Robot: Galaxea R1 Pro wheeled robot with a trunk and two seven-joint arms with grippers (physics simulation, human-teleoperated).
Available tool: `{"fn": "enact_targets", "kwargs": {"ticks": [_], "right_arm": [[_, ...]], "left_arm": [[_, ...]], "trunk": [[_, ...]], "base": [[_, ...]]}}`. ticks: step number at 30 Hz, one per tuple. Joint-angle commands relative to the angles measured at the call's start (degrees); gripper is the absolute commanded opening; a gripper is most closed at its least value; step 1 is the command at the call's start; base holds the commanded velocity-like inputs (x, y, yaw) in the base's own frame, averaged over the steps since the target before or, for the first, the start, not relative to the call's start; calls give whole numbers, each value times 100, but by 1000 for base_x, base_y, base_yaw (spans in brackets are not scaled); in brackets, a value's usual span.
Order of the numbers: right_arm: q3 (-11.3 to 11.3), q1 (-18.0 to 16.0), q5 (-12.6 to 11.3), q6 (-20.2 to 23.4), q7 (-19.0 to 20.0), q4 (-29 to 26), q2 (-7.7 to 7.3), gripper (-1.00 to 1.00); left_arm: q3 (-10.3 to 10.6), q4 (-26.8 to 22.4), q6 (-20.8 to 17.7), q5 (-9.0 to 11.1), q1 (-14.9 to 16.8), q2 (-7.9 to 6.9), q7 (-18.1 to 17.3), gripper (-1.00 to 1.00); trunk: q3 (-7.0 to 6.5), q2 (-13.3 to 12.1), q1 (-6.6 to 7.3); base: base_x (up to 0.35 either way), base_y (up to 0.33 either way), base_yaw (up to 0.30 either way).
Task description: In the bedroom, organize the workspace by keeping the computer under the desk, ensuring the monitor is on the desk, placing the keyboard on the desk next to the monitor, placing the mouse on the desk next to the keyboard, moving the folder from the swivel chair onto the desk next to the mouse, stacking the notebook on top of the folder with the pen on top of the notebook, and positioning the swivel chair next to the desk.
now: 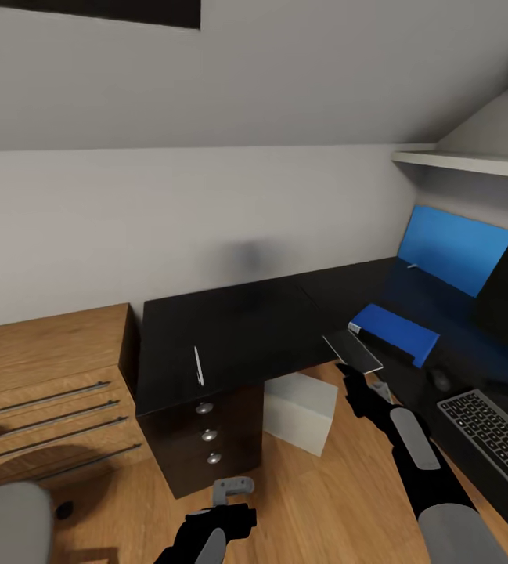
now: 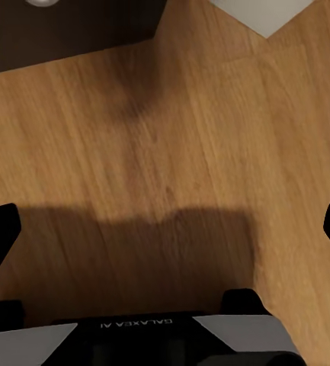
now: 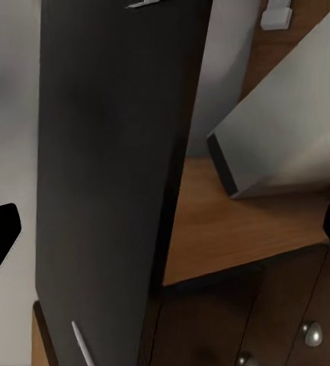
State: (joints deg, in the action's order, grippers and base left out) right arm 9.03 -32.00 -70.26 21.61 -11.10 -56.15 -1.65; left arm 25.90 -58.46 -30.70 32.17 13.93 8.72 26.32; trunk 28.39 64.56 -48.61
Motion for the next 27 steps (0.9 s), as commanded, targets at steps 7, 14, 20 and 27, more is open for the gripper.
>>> {"fn": "enact_targets", "kwargs": {"ticks": [7,14,20,27], "right_arm": [[253,-5,-53,19,271,21,-2,100],[299,-6,-48,19,460,24,-11,100],[307,-6,-42,19,474,25,-18,100],[347,-4,-33,19,477,39,-19,100]], "left_arm": [[4,-13,-7,60,4,-2,57,100],[10,-16,-7,61,4,-2,57,100],[11,-17,-6,61,4,-2,57,100],[11,-14,-8,60,4,-2,57,100]], "trunk": [[132,286,-155],[258,567,-308],[366,808,-440],[491,1089,-594]], "base": [[0,0,0],[0,0,0],[0,0,0],[0,0,0]]}}
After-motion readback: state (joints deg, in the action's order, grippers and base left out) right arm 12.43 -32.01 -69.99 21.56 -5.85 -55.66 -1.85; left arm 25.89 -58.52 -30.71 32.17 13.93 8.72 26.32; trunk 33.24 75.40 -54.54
